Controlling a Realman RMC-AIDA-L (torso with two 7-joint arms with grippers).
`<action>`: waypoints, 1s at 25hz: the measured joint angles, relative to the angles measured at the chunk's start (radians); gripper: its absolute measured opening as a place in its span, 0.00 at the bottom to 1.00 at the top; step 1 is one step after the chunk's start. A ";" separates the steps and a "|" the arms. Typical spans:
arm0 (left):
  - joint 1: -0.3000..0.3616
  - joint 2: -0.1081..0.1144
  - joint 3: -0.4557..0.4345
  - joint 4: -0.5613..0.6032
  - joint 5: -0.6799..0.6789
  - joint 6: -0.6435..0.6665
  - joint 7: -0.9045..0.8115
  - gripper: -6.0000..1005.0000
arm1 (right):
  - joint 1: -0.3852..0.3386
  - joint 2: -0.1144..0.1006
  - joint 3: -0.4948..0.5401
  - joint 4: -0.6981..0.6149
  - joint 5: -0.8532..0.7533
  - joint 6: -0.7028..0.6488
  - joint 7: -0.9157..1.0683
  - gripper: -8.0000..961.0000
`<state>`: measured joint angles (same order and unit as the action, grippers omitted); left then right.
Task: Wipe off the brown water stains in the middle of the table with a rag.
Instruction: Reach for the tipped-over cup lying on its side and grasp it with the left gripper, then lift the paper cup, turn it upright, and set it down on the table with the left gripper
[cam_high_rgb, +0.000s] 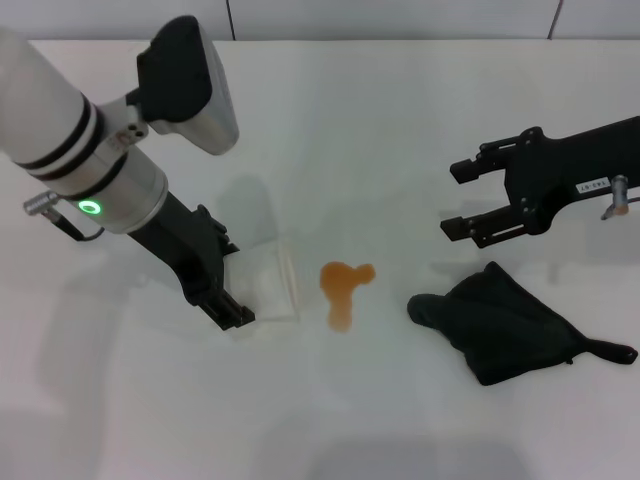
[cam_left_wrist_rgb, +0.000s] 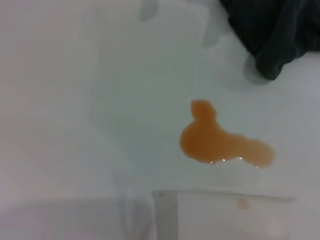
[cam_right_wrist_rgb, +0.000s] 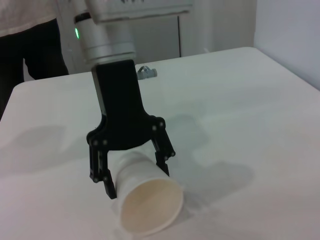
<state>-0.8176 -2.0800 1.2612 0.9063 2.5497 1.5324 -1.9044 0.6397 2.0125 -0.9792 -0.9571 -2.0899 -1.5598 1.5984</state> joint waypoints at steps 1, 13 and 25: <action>0.000 0.000 0.007 -0.016 0.000 -0.018 0.003 0.87 | 0.000 0.000 -0.002 0.000 0.000 0.001 0.000 0.80; 0.010 -0.001 0.040 -0.042 -0.013 -0.099 0.036 0.87 | 0.013 -0.001 -0.020 0.014 0.001 0.020 0.002 0.80; 0.019 -0.001 0.050 -0.043 -0.043 -0.145 0.086 0.75 | 0.027 -0.004 -0.019 0.026 -0.009 0.032 0.005 0.80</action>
<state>-0.7982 -2.0813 1.3108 0.8638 2.5071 1.3873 -1.8188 0.6670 2.0083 -0.9985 -0.9315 -2.0992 -1.5274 1.6033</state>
